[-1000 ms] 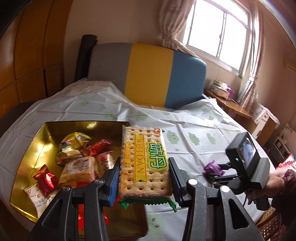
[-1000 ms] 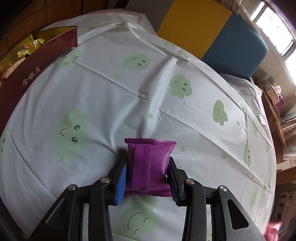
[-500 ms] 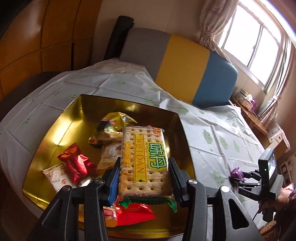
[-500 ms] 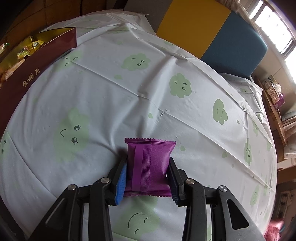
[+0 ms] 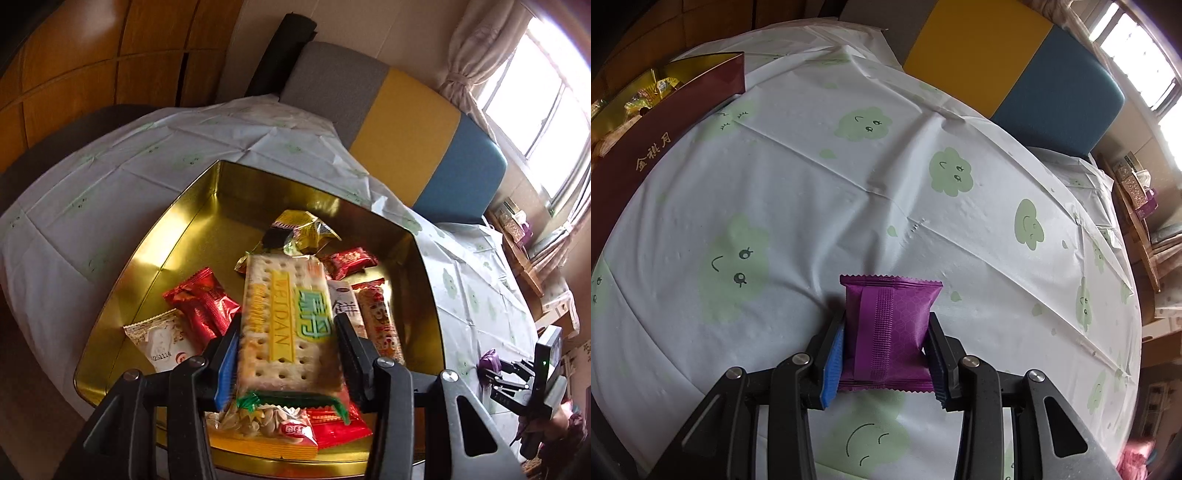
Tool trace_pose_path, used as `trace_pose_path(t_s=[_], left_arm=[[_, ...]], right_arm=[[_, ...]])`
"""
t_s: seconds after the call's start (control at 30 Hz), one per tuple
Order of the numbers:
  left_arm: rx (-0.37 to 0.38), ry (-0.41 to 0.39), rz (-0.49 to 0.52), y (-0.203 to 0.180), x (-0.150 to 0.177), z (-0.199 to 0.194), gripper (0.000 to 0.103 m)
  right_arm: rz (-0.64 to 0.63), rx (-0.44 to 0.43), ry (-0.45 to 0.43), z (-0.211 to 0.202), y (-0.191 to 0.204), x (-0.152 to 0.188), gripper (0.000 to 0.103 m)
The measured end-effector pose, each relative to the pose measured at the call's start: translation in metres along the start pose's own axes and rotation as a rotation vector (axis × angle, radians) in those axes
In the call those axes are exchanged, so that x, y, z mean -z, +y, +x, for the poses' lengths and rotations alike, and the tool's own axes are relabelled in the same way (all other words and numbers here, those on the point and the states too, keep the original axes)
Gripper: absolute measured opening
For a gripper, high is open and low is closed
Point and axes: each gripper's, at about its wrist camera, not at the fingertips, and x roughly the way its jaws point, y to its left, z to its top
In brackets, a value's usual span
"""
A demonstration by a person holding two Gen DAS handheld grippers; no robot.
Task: Organize snacks
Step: 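Carry the cracker pack into the gold tray with the left tool and release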
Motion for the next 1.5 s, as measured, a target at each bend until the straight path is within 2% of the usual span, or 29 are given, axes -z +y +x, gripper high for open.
trace_pose_path(t_s=[0.07,0.17,0.27,0.47,1.17,1.5], left_arm=[[0.003,0.0,-0.019,0.005,-0.001,0.004,0.048],[-0.048,0.0,-0.032,0.01,0.0,0.005,0.048],[-0.139,-0.056,0.044,0.003,0.007,-0.003,0.048],[-0.211,-0.079,0.126,-0.011,0.022,-0.01,0.048],[-0.23,-0.127,0.153,-0.02,0.038,-0.041,0.048],[-0.253,-0.137,0.144,-0.007,0.041,-0.051,0.048]], right_arm=[[-0.001,-0.001,0.0,0.0,0.0,0.0,0.04],[-0.004,0.001,0.0,-0.001,0.001,0.0,0.04],[-0.014,0.006,-0.001,-0.001,0.002,0.0,0.04],[-0.023,0.01,-0.003,-0.001,0.001,0.0,0.04],[-0.013,0.03,-0.013,-0.004,0.003,0.002,0.04],[0.045,0.075,0.036,-0.004,0.005,-0.006,0.039]])
